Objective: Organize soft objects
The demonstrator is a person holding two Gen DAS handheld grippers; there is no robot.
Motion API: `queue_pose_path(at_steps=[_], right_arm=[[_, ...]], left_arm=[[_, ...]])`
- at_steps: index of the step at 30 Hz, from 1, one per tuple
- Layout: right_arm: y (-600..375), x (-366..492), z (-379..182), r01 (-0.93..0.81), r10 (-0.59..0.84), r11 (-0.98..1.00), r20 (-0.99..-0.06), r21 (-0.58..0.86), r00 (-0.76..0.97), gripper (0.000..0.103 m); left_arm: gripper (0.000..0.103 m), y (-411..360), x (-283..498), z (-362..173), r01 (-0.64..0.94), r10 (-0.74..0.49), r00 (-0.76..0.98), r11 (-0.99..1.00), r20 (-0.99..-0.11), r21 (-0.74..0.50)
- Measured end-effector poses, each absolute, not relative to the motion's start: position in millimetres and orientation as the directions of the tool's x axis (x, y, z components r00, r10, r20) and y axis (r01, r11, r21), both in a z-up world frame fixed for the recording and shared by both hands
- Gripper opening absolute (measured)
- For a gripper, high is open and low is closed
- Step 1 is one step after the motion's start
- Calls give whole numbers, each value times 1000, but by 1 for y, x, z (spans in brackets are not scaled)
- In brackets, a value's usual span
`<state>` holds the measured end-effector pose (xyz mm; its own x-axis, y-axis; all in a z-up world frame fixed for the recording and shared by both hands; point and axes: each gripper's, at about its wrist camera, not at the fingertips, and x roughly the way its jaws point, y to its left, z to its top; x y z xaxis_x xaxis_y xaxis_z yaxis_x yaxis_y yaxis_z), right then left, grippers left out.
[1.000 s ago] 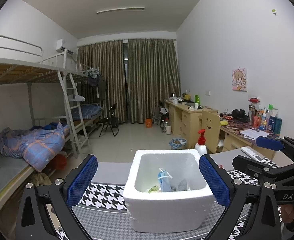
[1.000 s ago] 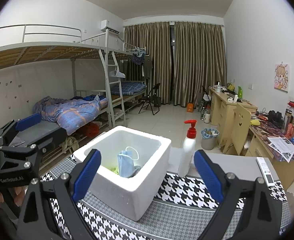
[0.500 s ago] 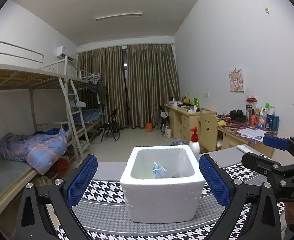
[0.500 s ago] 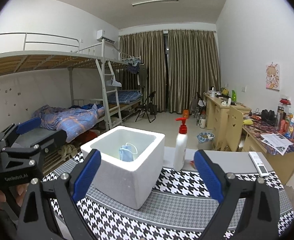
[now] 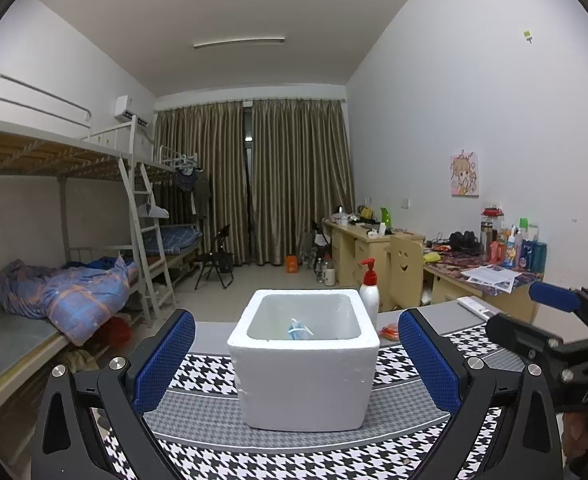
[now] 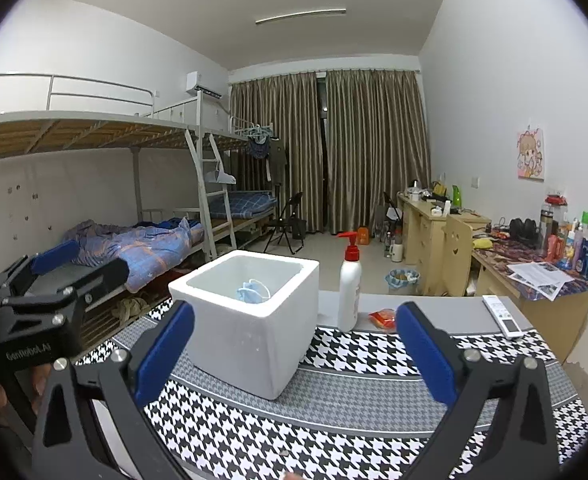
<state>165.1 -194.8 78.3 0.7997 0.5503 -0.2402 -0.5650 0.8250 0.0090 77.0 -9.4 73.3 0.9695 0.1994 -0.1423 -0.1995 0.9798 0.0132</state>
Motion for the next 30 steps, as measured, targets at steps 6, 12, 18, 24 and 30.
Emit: queue_pose_path(at_steps=[6,12,18,24,30], right_arm=[[-200,158,72,-555,541,832,-243,13,805,102],[-204,152,70,-556,545,831,-229,21,807,102],[-209,146,61,-551,540,835,-227,21,810,102],[-215,145,57,-544,537,838,-227,37,812,102],[-217,147,50,-535,530,844,-234,50,815,102]], left_arm=[[102,-15,69,71,-195,196,971,981,-138,18],[102,-20,63,69,-202,203,970,979,-130,26],[102,-28,62,65,-203,205,970,979,-132,26],[102,-29,59,57,-189,189,973,982,-136,13],[102,-28,57,50,-181,180,973,984,-142,5]])
